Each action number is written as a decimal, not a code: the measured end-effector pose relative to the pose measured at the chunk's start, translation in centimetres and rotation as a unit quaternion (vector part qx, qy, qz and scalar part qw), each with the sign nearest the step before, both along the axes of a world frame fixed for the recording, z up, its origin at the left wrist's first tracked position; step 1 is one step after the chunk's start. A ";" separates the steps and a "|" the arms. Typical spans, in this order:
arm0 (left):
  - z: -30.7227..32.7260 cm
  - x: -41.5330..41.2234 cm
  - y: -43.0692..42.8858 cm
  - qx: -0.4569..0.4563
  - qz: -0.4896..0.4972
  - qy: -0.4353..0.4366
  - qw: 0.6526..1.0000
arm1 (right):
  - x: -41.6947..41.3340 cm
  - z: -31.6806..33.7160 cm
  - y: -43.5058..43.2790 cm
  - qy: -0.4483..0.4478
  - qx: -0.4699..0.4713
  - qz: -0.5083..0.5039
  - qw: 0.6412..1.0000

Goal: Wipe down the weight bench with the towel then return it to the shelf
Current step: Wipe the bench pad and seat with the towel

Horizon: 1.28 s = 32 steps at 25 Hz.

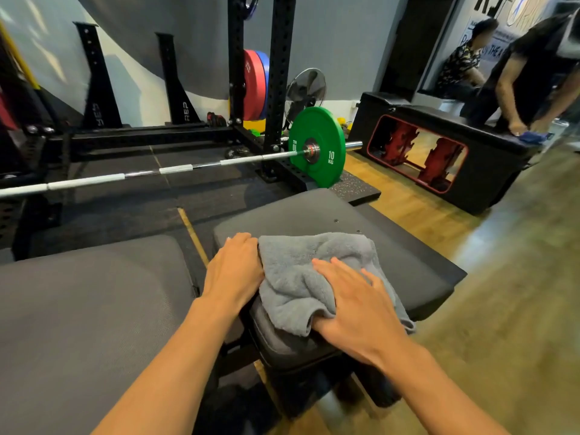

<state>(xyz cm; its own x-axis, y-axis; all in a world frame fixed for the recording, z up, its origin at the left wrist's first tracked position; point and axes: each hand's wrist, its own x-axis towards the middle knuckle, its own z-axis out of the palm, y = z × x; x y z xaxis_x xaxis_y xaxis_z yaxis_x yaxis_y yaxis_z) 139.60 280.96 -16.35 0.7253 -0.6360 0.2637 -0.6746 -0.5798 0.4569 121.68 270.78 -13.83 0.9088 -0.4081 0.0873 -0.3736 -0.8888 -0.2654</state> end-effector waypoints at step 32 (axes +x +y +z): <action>-1.0 1.2 0.5 -0.103 0.054 0.062 0.991 | 15.8 -0.4 -7.1 0.083 -0.021 -0.108 0.990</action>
